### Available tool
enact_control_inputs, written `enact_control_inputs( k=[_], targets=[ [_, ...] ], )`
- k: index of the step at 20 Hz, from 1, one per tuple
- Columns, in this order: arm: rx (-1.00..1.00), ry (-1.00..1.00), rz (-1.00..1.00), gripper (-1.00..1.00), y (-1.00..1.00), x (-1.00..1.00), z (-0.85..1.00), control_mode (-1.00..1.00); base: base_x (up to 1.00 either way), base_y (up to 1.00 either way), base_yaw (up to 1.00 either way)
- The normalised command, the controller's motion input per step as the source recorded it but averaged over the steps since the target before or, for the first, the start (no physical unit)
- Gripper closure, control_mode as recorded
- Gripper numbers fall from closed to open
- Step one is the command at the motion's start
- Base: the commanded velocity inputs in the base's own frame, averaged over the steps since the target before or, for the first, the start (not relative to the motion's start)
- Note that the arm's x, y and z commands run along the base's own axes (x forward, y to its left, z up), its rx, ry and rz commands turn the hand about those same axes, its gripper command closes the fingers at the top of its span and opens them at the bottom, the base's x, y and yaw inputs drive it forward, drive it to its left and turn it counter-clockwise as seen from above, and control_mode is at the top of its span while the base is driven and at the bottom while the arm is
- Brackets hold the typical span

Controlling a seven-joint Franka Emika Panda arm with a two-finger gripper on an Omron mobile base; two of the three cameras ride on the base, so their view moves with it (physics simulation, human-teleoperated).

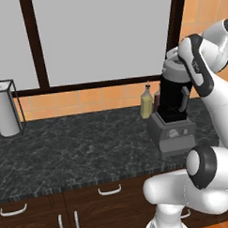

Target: Close the lid blender by securely placing the lid on top.

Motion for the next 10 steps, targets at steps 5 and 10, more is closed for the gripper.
enact_control_inputs(
  k=[5, 10],
  targets=[
    [0.0, 0.02, 0.0, 1.0, 0.0, -0.13, 0.1, -1.0, 0.0, 0.0, 0.0],
    [0.0, 0.05, 0.0, 1.0, 0.0, -0.2, 0.2, -1.0, 0.0, 0.0, 0.0]
  ],
)
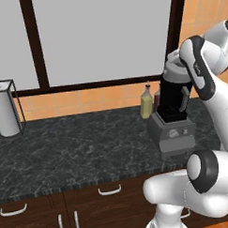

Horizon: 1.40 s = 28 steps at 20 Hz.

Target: Close the lid blender by securely placing the lid on top.

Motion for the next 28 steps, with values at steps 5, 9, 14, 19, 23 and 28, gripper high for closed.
enact_control_inputs(
  k=[5, 9, 14, 19, 23, 28],
  targets=[
    [0.0, 0.06, 0.0, 1.0, 0.0, -0.11, 0.34, -1.0, 0.0, 0.0, 0.0],
    [0.0, 0.09, 0.0, 1.0, 0.0, -0.17, 0.33, -1.0, 0.0, 0.0, 0.0],
    [0.0, 0.13, 0.0, 1.0, 0.0, -0.06, 0.31, -1.0, 0.0, 0.0, 0.0],
    [0.0, 0.1, 0.0, 1.0, 0.06, 0.0, 0.32, -1.0, 0.0, 0.0, 0.0],
    [0.0, 0.14, 0.0, 1.0, 0.14, 0.0, 0.06, -1.0, 0.0, 0.0, 0.0],
    [0.0, 0.24, 0.0, 1.0, 0.15, 0.01, -0.01, -1.0, 0.0, 0.0, 0.0]
  ],
)
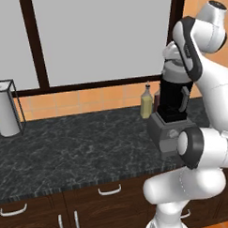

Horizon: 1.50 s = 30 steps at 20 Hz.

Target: Close the lid blender by securely placing the lid on top.

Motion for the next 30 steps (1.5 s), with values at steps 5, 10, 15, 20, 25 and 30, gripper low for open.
enact_control_inputs(
  k=[5, 10, 15, 20, 25, 30],
  targets=[
    [-0.04, 0.22, 0.0, 1.0, 0.07, 0.03, -0.32, -1.0, 0.0, 0.0, 0.0],
    [-0.06, 0.06, 0.0, 1.0, 0.04, 0.0, -0.54, -1.0, 0.0, 0.0, 0.0],
    [-0.02, 0.0, 0.0, -1.0, 0.02, -0.03, -0.22, -1.0, 0.0, 0.0, 0.0],
    [0.0, 0.0, 0.0, -1.0, 0.0, -0.24, 0.0, -1.0, 0.0, 0.0, 0.0],
    [0.0, 0.0, 0.0, -1.0, 0.0, -0.34, 0.0, -1.0, 0.0, 0.0, 0.0],
    [0.0, -0.03, 0.0, -1.0, -0.05, -0.87, 0.0, -1.0, 0.0, 0.0, 0.0]
  ],
)
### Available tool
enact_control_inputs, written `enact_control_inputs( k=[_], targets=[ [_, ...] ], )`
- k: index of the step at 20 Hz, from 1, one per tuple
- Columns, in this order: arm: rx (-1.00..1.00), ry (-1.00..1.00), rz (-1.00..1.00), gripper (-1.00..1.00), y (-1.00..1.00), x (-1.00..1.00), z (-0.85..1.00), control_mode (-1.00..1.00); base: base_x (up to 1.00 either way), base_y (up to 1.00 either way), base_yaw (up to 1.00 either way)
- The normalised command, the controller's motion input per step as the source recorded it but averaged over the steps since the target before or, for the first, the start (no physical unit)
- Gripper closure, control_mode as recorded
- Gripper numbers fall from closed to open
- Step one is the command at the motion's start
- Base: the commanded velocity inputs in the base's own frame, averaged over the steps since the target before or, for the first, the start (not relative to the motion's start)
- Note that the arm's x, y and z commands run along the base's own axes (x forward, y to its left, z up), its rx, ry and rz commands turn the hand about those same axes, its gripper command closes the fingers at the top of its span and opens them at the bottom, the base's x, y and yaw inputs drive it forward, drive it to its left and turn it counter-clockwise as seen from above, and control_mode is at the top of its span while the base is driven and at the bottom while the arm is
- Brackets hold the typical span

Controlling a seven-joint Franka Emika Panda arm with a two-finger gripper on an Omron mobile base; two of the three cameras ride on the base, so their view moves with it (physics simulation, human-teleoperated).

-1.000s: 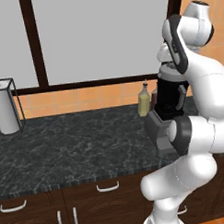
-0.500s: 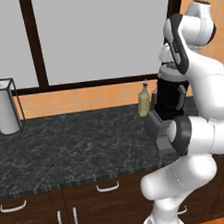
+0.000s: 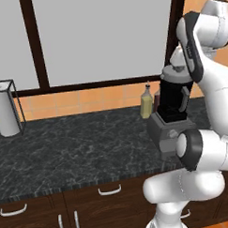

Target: Close the lid blender by securely placing the lid on top.

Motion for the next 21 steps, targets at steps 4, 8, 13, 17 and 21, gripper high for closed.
enact_control_inputs(
  k=[4, 8, 13, 17, 21],
  targets=[
    [0.0, -0.31, 0.0, -1.0, -0.15, -1.0, -0.15, -1.0, 0.0, 0.0, 0.0],
    [0.06, -0.34, 0.06, -1.0, -0.24, -0.86, -0.42, -1.0, 0.0, 0.0, 0.0],
    [0.24, -0.18, 0.06, -1.0, -0.73, -0.47, -0.17, -1.0, 0.0, 0.0, 0.0],
    [0.2, -0.18, 0.07, -1.0, -0.55, -0.45, -0.08, -1.0, 0.0, 0.0, 0.0],
    [0.13, -0.1, 0.02, -1.0, -0.33, -0.26, 0.0, -1.0, 0.0, 0.0, 0.0]
  ],
)
